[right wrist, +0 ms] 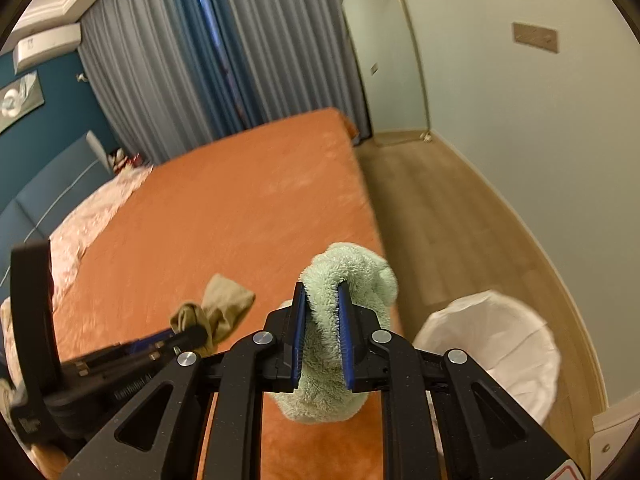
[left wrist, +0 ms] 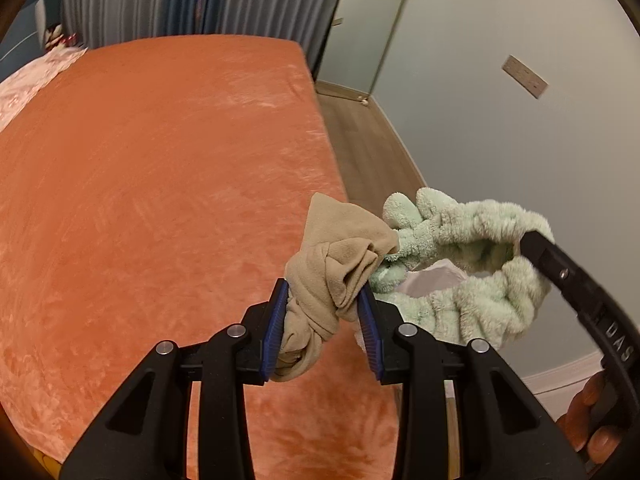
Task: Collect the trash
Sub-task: 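Carry stocking and scrunchie over the bin and open both grippers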
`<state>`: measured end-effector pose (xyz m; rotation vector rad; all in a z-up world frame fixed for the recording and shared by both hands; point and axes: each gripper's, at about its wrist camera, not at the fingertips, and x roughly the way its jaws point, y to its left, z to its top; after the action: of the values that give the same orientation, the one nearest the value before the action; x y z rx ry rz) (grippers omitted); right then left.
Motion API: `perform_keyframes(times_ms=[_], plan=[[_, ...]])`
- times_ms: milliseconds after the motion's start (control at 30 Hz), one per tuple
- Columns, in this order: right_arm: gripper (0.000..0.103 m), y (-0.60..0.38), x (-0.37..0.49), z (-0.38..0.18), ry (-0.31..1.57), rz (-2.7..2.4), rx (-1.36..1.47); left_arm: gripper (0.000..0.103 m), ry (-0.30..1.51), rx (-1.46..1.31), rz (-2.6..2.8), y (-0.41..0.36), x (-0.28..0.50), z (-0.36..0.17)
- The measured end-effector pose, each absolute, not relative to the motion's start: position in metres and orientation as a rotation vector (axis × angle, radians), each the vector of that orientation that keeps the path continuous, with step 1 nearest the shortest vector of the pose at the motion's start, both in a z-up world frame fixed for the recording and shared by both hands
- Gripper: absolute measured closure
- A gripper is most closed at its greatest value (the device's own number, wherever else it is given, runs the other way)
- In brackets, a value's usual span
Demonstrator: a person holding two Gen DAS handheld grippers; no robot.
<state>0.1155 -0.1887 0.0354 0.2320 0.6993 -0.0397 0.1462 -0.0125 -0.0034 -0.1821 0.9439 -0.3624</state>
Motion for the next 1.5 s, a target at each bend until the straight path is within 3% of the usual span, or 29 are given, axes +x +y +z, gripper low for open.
perform_keyframes(times_ms=[300, 700, 833, 1233, 1500], plan=[[0.088, -0.25, 0.086, 0.065, 0.648, -0.143, 0.247, 0.07, 0.924, -0.108, -0.447, -0.081, 0.126, 0.02], [0.088, -0.312, 0.071, 0.053, 0.665, -0.245, 0.308, 0.066, 0.952, -0.058, -0.555, -0.16, 0.124, 0.015], [0.088, -0.323, 0.072, 0.044, 0.678, -0.269, 0.321, 0.045, 0.931, -0.066, -0.572, -0.175, 0.124, 0.017], [0.085, -0.326, 0.081, 0.031, 0.702, -0.267, 0.31, 0.036, 0.93, -0.034, -0.532, -0.182, 0.132, 0.009], [0.062, -0.311, 0.081, 0.022, 0.732, -0.266, 0.265, 0.031, 0.909, -0.028, -0.471, -0.157, 0.133, 0.006]])
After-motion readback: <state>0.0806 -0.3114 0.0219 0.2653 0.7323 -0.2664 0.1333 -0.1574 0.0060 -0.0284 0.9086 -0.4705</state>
